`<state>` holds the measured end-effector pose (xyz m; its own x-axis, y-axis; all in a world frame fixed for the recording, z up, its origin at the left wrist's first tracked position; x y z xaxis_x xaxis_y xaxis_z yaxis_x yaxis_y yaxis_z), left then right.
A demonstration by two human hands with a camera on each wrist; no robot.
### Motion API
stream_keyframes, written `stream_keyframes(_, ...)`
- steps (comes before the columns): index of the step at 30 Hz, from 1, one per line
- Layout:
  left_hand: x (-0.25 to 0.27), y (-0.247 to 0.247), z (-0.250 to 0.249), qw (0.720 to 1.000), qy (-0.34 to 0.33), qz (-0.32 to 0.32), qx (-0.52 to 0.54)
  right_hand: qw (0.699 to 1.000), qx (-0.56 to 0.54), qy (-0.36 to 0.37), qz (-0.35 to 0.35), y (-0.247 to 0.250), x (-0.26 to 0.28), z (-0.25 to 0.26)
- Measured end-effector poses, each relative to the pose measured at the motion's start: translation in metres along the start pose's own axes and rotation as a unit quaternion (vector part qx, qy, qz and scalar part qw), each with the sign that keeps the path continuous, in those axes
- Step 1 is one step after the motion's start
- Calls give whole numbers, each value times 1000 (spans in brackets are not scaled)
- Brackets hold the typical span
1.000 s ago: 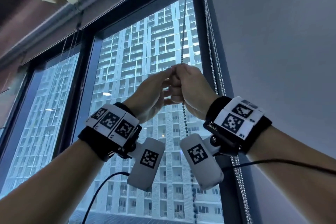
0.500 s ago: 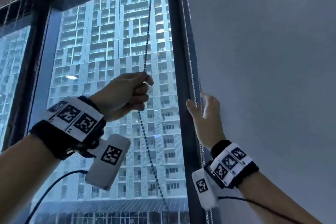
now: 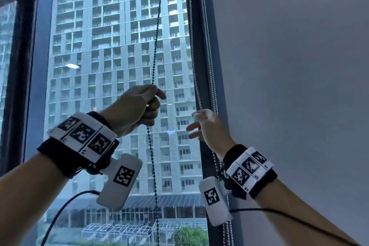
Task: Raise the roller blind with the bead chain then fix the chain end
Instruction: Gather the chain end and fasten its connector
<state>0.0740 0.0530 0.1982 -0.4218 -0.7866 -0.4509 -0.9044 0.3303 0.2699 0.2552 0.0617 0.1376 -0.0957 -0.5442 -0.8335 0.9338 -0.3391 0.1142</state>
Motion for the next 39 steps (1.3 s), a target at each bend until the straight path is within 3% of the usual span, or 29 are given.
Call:
stream_keyframes(2, 2, -9, 16, 998, 27, 7, -56, 990, -105, -8, 95, -22, 15, 4)
stream_keyframes(5, 7, -13, 44, 972, 19, -48, -228, 958, -186, -47, 213, -60, 54, -8)
stream_keyframes(10, 49, -21, 86, 935, -102, -187, -283, 949, -56, -28, 309, -101, 132, -62)
stream_keyframes(13, 91, -39, 97, 902, -219, -227, -294, 939, -32, -70, 335, -117, 174, -88)
stream_keyframes(15, 114, -66, 115, 886, -270, -157, -343, 926, 3, -109, 361, -122, 204, -107)
stream_keyframes(17, 127, -98, 149, 859, -292, -7, -420, 901, 63, -144, 404, -119, 233, -115)
stream_keyframes(20, 132, -128, 222, 806, -226, 160, -523, 870, 122, -166, 449, -108, 267, -128)
stream_keyframes(22, 126, -128, 265, 774, -169, 181, -583, 867, 61, -191, 457, -114, 287, -139)
stream_keyframes(24, 116, -118, 301, 718, -128, 183, -660, 862, -25, -221, 455, -120, 308, -153)
stream_keyframes(26, 112, -107, 330, 650, -118, 201, -723, 856, -92, -254, 440, -112, 325, -167)
stream_keyframes(28, 121, -107, 356, 611, -122, 243, -743, 852, -79, -258, 448, -100, 339, -178)
stream_keyframes(30, 136, -117, 376, 597, -128, 284, -739, 846, -67, -270, 454, -89, 351, -185)
stream_keyframes(33, 158, -139, 396, 598, -97, 334, -722, 820, -1, -275, 502, -75, 364, -192)
stream_keyframes(36, 177, -160, 399, 589, -46, 350, -727, 820, 37, -291, 491, -59, 360, -199)
stream_keyframes(38, 182, -172, 399, 615, 21, 350, -706, 829, 47, -291, 476, -52, 351, -201)
stream_keyframes(39, 183, -179, 398, 647, 54, 352, -675, 835, 48, -288, 467, -48, 346, -201)
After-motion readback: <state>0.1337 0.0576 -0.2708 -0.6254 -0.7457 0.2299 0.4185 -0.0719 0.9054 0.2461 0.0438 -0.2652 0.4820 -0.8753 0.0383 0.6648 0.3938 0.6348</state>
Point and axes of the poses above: each hand's wrist, its own x-axis away from the middle knuckle, its own y-axis out of the back of the hand, z = x × y, the point moved 5 cm from there along -x, towards the middle knuckle, and after that the axes turned 15 degrees about y, right-handed, at the moved point
